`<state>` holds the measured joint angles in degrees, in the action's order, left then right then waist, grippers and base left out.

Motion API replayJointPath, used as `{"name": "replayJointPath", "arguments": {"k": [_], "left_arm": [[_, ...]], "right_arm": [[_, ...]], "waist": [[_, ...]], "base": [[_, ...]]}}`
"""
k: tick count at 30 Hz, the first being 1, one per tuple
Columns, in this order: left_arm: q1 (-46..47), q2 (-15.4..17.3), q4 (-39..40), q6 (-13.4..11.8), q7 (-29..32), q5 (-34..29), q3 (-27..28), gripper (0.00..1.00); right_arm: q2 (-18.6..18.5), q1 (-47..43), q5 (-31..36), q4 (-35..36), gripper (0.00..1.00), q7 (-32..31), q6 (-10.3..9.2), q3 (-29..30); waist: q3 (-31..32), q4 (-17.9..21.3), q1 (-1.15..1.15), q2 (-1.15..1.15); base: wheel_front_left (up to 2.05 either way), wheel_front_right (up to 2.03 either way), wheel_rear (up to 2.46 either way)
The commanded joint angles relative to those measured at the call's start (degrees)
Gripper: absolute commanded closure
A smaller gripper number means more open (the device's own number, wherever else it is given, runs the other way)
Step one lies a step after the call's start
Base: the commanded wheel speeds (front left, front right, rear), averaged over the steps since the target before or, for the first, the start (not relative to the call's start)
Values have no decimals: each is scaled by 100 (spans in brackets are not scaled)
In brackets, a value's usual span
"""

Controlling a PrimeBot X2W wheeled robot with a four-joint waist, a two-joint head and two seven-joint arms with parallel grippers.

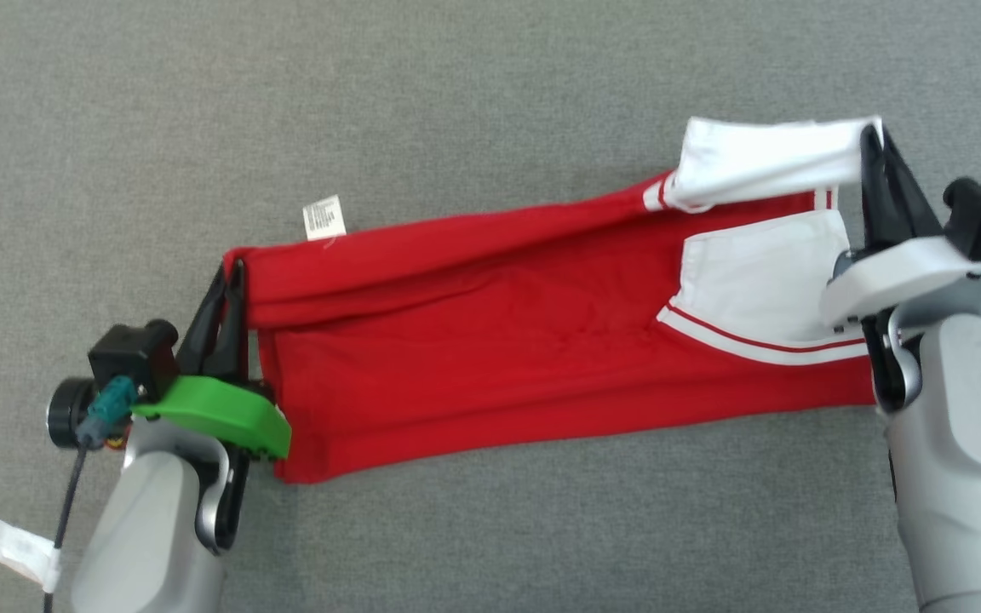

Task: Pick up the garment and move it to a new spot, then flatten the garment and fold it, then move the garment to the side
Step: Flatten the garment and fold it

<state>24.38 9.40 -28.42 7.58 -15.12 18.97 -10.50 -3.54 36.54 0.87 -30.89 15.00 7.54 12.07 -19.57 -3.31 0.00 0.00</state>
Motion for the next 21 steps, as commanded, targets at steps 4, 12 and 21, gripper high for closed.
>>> {"name": "replayJointPath", "arguments": {"k": [4, 12, 21], "left_arm": [[-517, -106, -100, -16, 2, -97, 18, 100], [-1198, -357, -295, -16, 1, -179, 165, 0], [-1778, -591, 81, -16, 1, -381, 474, 0]], "right_arm": [[-76, -704, -283, 46, 100, 22, -12, -27], [-123, -1280, -567, -491, 0, 22, -12, 10], [-411, -1125, -883, -342, 0, -14, -12, -203]], "waist": [[415, 153, 0, 0], [605, 110, 0, 0], [636, -99, 0, 0]], "base": [[0, 0, 0], [0, 0, 0], [0, 0, 0]]}}
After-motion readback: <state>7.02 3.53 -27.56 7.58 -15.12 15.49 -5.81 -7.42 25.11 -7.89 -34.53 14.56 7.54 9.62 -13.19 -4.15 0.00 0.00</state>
